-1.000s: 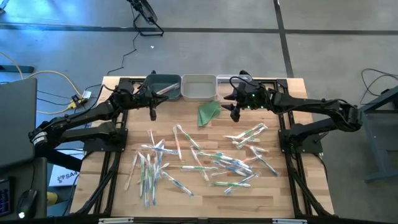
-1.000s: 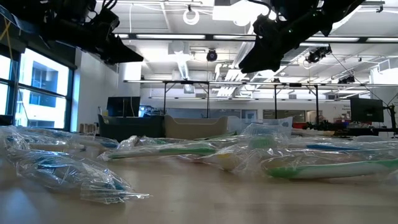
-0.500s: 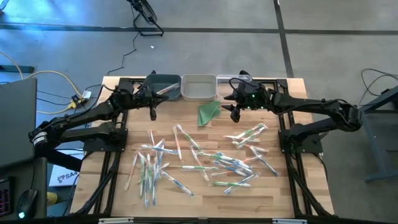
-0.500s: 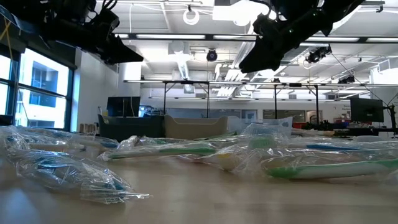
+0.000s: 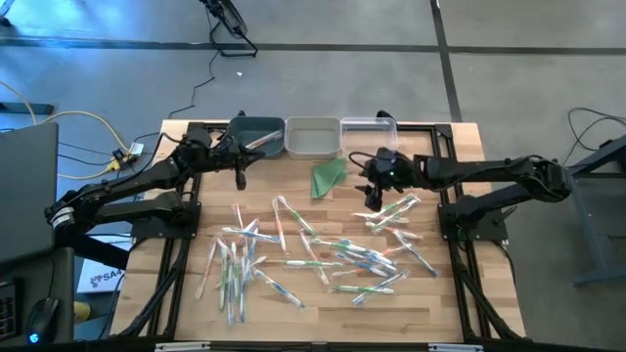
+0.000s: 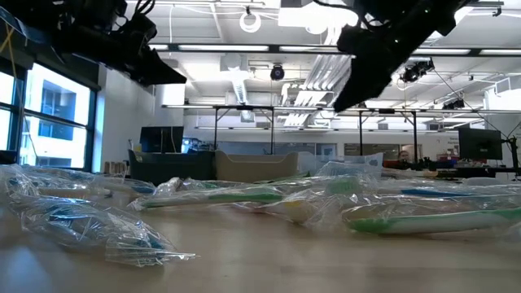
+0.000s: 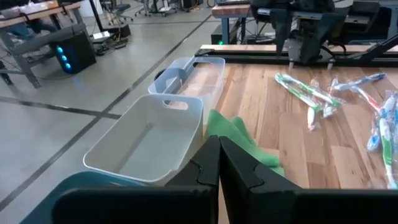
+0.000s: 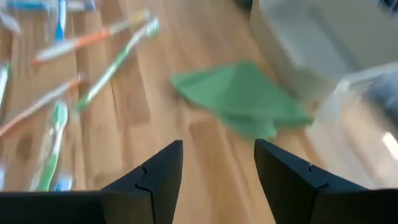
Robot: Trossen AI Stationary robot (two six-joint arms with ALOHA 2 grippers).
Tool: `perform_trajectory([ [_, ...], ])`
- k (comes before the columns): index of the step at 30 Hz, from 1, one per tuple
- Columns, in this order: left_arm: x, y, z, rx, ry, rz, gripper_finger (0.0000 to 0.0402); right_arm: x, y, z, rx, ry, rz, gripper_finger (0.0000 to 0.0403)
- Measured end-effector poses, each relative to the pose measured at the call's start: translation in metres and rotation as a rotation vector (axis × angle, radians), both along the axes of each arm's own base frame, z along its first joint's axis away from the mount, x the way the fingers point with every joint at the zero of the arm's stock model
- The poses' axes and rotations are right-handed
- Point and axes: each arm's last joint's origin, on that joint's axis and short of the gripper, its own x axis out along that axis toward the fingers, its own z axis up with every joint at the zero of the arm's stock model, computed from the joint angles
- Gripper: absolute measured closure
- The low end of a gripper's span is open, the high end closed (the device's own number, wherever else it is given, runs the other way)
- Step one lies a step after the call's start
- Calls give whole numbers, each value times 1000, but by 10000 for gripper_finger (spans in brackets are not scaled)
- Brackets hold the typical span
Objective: Pick & Place Toothbrushes
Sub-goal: Put the green toothbrush into the transparent bin
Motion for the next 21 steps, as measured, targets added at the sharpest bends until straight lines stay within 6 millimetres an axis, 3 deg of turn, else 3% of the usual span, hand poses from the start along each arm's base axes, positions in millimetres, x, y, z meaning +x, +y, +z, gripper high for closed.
perform_trajectory([
  [9, 0, 0, -2, -9, 13, 0, 401, -10, 14, -11, 105, 149, 4, 211],
  [21, 0, 0, -2, -9, 13, 0, 402, -21, 29, -26, 76, 379, 87, 211],
])
